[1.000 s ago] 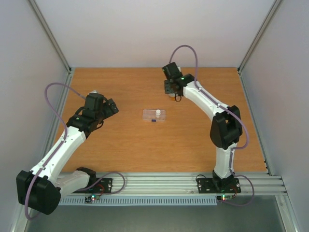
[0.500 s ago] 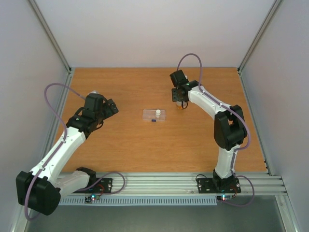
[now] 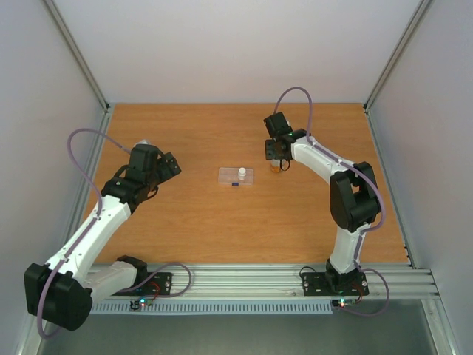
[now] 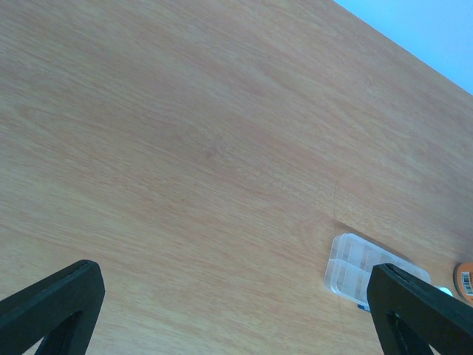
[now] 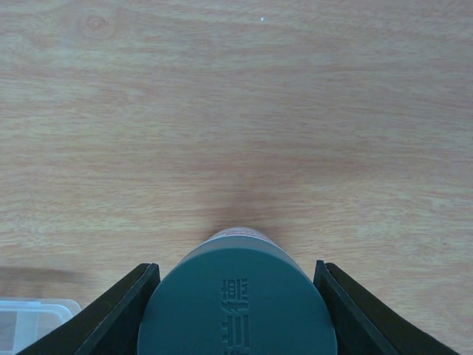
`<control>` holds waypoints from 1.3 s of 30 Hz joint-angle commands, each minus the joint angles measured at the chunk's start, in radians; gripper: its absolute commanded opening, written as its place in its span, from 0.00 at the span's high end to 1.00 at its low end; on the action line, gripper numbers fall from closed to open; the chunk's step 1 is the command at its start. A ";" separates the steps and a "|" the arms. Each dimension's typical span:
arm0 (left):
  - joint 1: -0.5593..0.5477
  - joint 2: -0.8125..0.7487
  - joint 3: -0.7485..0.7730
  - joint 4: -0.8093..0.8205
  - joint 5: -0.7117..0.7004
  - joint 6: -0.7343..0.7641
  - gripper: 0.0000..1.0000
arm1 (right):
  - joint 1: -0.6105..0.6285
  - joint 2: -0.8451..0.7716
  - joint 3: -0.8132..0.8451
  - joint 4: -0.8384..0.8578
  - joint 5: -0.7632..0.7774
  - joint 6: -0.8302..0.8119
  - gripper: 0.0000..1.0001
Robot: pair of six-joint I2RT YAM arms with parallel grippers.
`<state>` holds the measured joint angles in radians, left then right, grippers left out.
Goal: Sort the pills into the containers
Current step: Place the pill bottle at the center of the board.
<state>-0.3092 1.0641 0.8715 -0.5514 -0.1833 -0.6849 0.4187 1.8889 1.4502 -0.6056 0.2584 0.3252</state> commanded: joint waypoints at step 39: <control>-0.002 -0.013 -0.032 0.062 0.022 -0.005 0.01 | 0.206 -0.100 0.180 -0.053 0.145 -0.046 0.24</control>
<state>-0.3092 1.0626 0.8486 -0.5339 -0.1711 -0.6842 0.5724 1.7508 1.5951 -0.6113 0.4015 0.2928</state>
